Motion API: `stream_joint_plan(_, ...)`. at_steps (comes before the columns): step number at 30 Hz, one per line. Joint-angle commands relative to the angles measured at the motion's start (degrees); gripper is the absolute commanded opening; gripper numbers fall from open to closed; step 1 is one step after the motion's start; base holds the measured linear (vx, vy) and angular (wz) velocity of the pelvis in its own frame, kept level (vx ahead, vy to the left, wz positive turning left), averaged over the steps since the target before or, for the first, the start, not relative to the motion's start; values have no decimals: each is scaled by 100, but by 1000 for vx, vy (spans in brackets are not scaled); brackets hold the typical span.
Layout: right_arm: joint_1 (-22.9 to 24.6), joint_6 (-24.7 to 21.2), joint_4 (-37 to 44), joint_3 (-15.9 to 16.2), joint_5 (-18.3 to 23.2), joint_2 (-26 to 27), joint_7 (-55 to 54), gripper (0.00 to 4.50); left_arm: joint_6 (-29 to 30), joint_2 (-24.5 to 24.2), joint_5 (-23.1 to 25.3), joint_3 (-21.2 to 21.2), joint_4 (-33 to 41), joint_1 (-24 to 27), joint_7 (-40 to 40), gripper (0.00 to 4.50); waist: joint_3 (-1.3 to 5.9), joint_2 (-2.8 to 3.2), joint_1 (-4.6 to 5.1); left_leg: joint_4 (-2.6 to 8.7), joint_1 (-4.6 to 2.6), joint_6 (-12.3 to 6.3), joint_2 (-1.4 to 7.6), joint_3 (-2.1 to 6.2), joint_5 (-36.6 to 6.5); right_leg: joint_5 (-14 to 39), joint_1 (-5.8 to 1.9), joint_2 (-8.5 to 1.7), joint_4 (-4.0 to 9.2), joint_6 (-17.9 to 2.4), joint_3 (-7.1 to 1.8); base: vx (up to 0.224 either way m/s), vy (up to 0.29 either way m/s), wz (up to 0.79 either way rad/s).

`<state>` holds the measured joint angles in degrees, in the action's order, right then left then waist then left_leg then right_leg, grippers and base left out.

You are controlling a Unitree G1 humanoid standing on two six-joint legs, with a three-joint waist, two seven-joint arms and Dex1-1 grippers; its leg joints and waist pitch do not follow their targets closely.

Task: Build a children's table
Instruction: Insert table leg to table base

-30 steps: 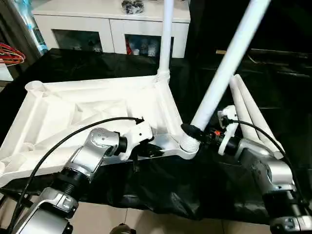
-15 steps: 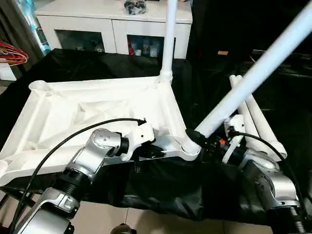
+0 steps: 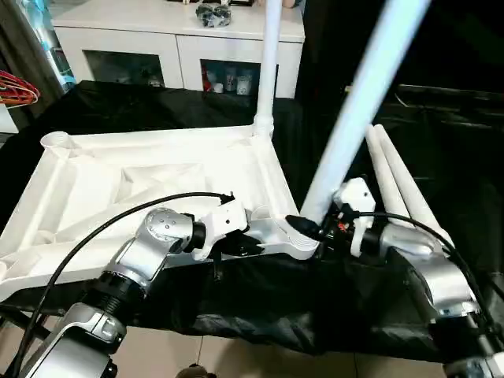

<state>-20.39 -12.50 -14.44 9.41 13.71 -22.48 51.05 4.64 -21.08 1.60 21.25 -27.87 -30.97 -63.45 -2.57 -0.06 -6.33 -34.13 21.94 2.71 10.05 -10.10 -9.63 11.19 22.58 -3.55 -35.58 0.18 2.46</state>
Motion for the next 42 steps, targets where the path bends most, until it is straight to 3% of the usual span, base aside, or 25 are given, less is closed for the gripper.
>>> stream_joint_plan(1,198,-217,-544,344,-277,-54,196,190,-130,-33,93,47,-80,-26,-16,0,277,-6,11,483,-137,63,327,138,-1965,1930,-144,-505,552,-1030,-269,0,0,0)
stream_joint_plan(7,40,-98,-829,279,-56,-46,708,190,-512,-78,16,131,-157,-90,-402,0,257,-10,16,493,-148,47,331,149,-2087,2116,-142,-513,576,-1015,-265,0,0,0)
stream_joint_plan(12,19,52,-889,358,-30,-118,1059,190,-731,-112,6,171,-346,-254,-662,0,265,7,10,514,-153,7,346,139,-1937,1672,-160,-499,543,-1139,-258,0,0,0)
stream_joint_plan(16,73,305,-911,469,-137,-176,1331,190,-987,-121,166,158,-828,-554,-680,0,248,29,-14,523,-189,25,349,136,-2112,1837,-145,-516,575,-1152,-257,0,0,0)
stream_joint_plan(24,152,490,-950,493,-182,-160,1464,190,-1143,-154,211,123,-1087,-693,-745,0,212,27,-8,565,-203,91,363,160,-2372,2151,-150,-543,611,-1145,-261,0,0,0)
stream_joint_plan(30,100,633,-1168,416,-205,-65,1355,190,-1213,-125,181,88,-1225,-723,-741,0,214,11,-17,581,-203,68,366,157,-2295,2183,-161,-551,621,-1159,-269,0,0,0)
stream_joint_plan(31,98,636,-1175,413,-205,-62,1349,190,-1214,-123,181,86,-1226,-722,-741,0,191,18,-13,587,-217,82,364,163,-2411,2456,-147,-558,651,-1115,-267,0,0,0)
stream_joint_plan(36,-361,774,-1998,63,-424,307,176,190,-770,-55,19,-99,-802,-523,-537,0,171,26,42,604,-242,225,363,215,-2711,3111,-101,-599,691,-999,-257,0,0,0)
stream_joint_plan(39,-757,851,-2652,-160,-564,564,-772,190,-278,40,13,-236,-512,-439,-111,0,142,9,194,624,-209,345,328,293,-3062,3790,-100,-598,752,-715,-186,0,0,0)
stream_joint_plan(41,-961,821,-2944,-275,-578,720,-1258,190,31,135,51,-315,-331,-416,219,0,146,37,263,647,-188,387,333,328,-3146,3699,-116,-591,745,-733,-146,0,0,0)
stream_joint_plan(42,-1080,826,-3120,-328,-592,810,-1531,190,207,204,113,-351,-230,-410,455,0,148,21,271,648,-192,380,334,327,-3166,3637,-118,-579,764,-720,-135,0,0,0)
